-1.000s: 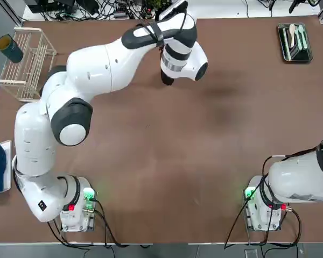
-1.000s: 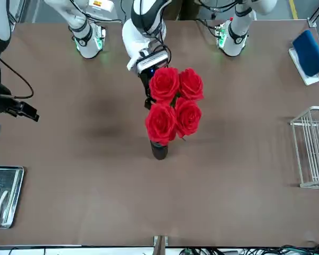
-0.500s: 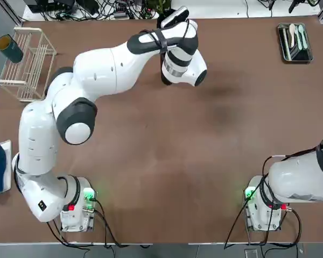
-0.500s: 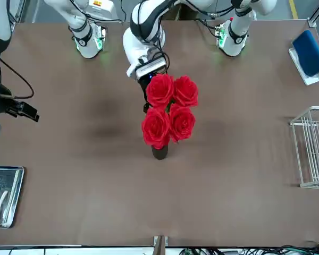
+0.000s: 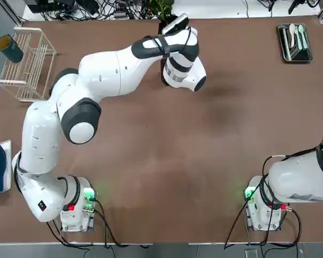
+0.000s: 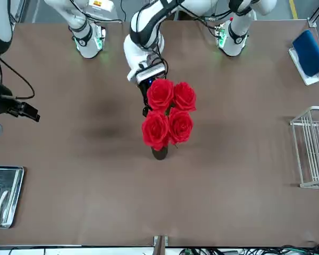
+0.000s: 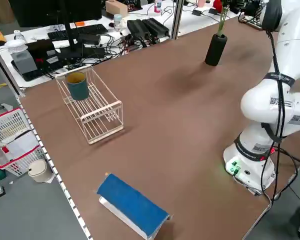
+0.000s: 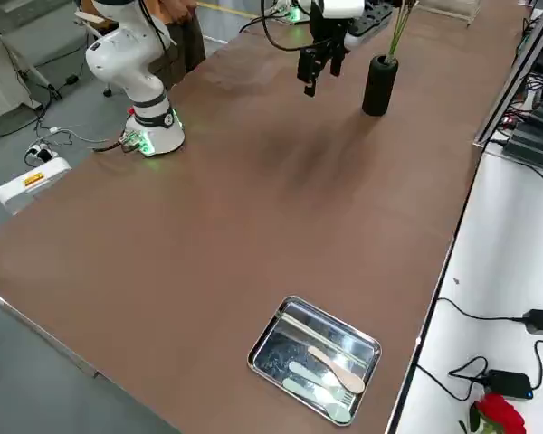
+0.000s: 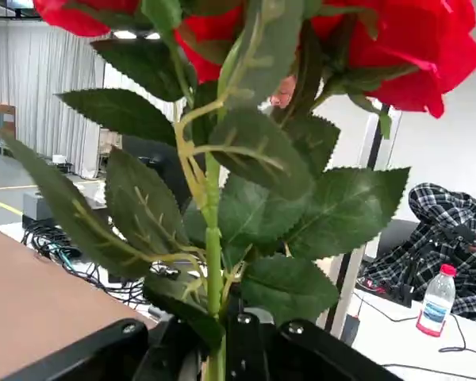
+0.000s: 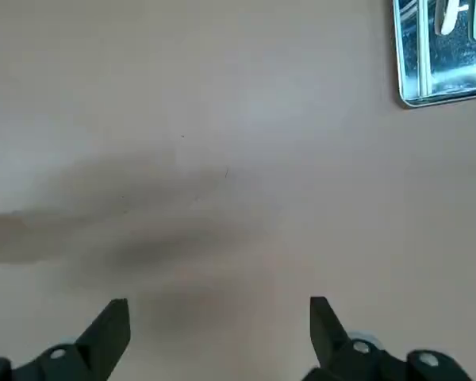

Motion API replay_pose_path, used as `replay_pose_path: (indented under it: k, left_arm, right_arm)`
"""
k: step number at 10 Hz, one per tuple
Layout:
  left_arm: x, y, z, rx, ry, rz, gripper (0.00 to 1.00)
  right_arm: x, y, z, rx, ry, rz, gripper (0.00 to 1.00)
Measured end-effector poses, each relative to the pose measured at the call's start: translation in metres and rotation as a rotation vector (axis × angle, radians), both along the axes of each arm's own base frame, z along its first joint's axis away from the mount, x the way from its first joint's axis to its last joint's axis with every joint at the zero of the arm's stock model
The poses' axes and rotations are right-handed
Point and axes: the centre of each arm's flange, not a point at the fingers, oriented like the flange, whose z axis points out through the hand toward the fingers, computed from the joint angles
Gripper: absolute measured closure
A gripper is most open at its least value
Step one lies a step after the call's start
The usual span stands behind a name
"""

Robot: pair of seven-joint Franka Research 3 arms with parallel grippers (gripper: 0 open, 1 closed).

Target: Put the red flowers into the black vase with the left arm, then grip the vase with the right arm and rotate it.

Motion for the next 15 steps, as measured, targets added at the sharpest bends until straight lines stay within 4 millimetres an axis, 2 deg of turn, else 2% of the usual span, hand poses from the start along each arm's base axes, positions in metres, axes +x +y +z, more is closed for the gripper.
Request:
replay_pose_path:
  k: [2,7,15]
  left_arm:
    - [-0.001,-0.002,-0.011,-0.001,-0.011,-0.009,0.9]
    - [-0.003,-0.004,-0.024,-0.011,-0.011,-0.012,0.9]
    - [-0.005,-0.001,-0.07,0.008,-0.021,0.02,0.9]
  right_arm:
    - [0.0,0.0,0.0,0.0,0.0,0.0,0.0]
    - [0.0,0.0,0.0,0.0,0.0,0.001,0.0]
    - [0.003,0.002,0.002,-0.001,-0.028,0.003,0.0]
